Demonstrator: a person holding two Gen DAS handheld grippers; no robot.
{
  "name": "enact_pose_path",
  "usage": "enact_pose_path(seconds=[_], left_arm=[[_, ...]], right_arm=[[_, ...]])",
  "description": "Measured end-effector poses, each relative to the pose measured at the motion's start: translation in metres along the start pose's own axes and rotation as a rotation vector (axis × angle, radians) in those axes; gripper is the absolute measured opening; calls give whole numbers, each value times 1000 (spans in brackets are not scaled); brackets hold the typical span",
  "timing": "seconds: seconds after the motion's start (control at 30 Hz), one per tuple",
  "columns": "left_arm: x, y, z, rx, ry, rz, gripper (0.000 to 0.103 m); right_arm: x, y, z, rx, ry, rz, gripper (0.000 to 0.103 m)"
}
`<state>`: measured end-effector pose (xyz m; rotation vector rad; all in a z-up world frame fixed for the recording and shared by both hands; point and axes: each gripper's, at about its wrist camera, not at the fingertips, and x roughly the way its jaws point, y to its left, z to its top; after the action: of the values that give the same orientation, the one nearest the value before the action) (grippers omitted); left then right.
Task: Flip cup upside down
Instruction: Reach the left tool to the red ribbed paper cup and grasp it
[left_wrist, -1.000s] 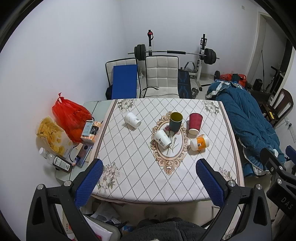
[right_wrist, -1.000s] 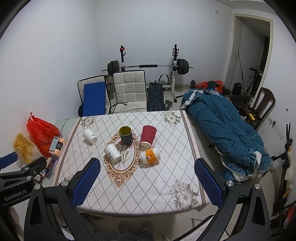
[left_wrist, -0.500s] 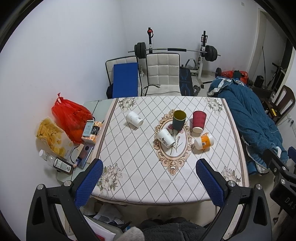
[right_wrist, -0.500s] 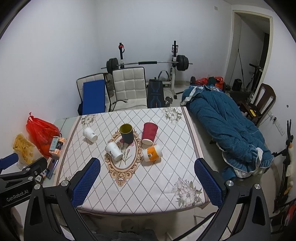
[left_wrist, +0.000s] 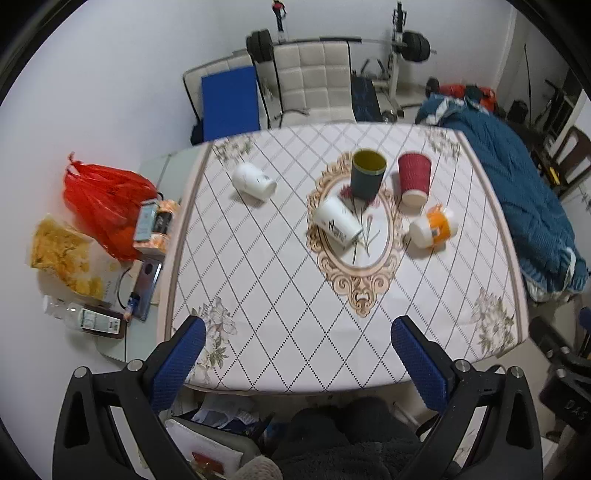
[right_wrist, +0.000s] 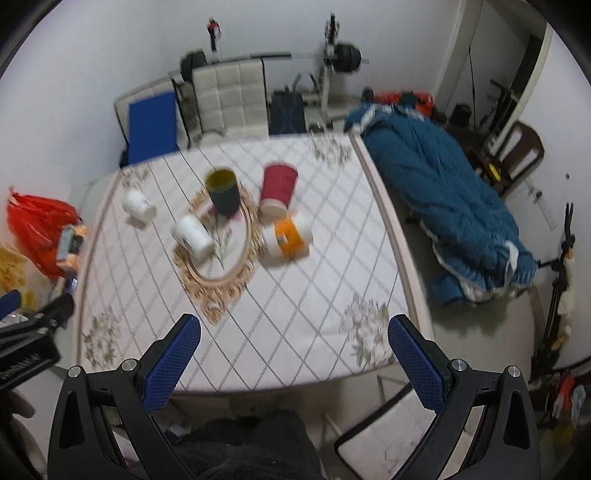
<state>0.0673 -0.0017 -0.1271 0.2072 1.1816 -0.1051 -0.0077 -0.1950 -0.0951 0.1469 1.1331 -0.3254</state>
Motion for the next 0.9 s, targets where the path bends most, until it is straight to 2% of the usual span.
enact_pose_path(seconds=[0.23,0.47,0.63,0.9], left_arm=[[47,-16,6,39,81,9,103],[90,-41,25,46,171,21,103],[116,-69,52,52,196,32,103],[147,-126,113,92,193,39,103]], right_arm=[[91,-6,-16,26,160,11,103],[151,-21,-19,45,269,25,103],[187,-45,-4,61,317,26,103],[234,-85,34,71,362,16,103]])
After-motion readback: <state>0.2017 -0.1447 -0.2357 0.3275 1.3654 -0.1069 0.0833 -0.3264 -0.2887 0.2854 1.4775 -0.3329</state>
